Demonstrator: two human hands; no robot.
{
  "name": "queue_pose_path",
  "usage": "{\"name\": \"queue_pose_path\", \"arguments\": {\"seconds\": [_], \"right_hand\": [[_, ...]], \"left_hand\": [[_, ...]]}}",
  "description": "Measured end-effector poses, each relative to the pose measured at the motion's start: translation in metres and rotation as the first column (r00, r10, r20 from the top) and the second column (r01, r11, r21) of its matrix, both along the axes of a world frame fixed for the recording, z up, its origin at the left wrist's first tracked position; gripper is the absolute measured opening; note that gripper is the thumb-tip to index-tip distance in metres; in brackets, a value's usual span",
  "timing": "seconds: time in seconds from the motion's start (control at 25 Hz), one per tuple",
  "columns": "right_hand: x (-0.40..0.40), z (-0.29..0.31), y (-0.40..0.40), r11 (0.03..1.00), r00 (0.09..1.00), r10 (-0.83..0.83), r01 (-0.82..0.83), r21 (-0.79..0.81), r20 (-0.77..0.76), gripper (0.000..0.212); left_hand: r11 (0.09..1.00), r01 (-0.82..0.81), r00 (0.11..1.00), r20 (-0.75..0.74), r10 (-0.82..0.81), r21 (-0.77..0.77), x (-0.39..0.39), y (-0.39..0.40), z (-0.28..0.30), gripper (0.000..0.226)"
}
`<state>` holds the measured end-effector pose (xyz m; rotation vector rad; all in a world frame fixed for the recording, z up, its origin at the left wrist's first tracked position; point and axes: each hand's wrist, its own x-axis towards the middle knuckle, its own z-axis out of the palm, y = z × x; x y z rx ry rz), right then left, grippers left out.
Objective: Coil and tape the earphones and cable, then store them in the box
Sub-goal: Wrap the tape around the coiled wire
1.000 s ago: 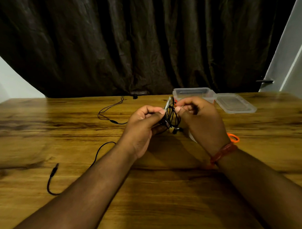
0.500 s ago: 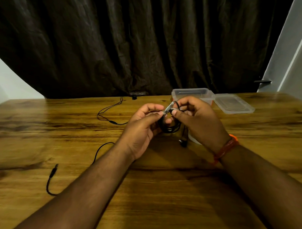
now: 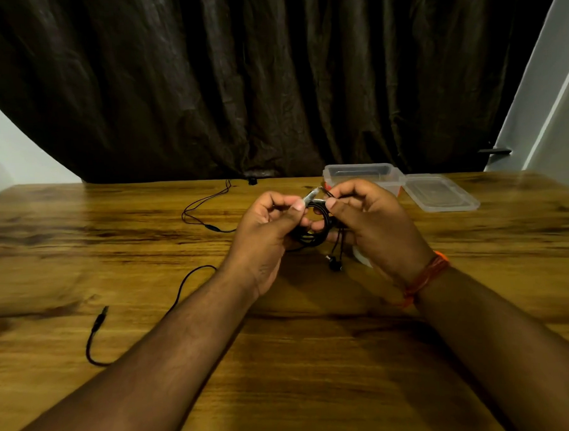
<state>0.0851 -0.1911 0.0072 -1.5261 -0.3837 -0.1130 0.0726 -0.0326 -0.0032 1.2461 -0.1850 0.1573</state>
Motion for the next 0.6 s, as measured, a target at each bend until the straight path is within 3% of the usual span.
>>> {"name": "queue_pose_path", "arguments": {"seconds": [0.24, 0.36, 0.44, 0.6], "right_hand": [[-0.0001, 0.0031, -0.0049, 0.936, 0.945, -0.216, 0.272, -0.224, 0.243, 0.007], [-0.002, 0.0055, -0.0051, 0.979, 0.983, -0.143, 0.158, -0.132, 0.117, 0.008], [-0.0033, 0.0058, -0.0034, 0.998, 0.999, -0.051, 0.051, -0.041, -0.009, 0.009], [-0.0031, 0.0045, -0.0019, 0.997, 0.993, 0.062, -0.058, 0.045, -0.097, 0.007]], "left_hand": [[0.984, -0.115, 0.992, 0.064, 0.107, 0.138, 0.0026, 0.0019, -0.0042, 0.008], [0.978, -0.137, 0.988, 0.088, 0.125, 0.156, 0.003, 0.0018, -0.005, 0.007], [0.99, -0.113, 0.992, 0.059, 0.108, 0.08, 0.0042, 0.0028, -0.005, 0.008], [0.994, -0.068, 0.997, 0.026, 0.07, -0.08, 0.0059, 0.0033, -0.003, 0.009]]}}
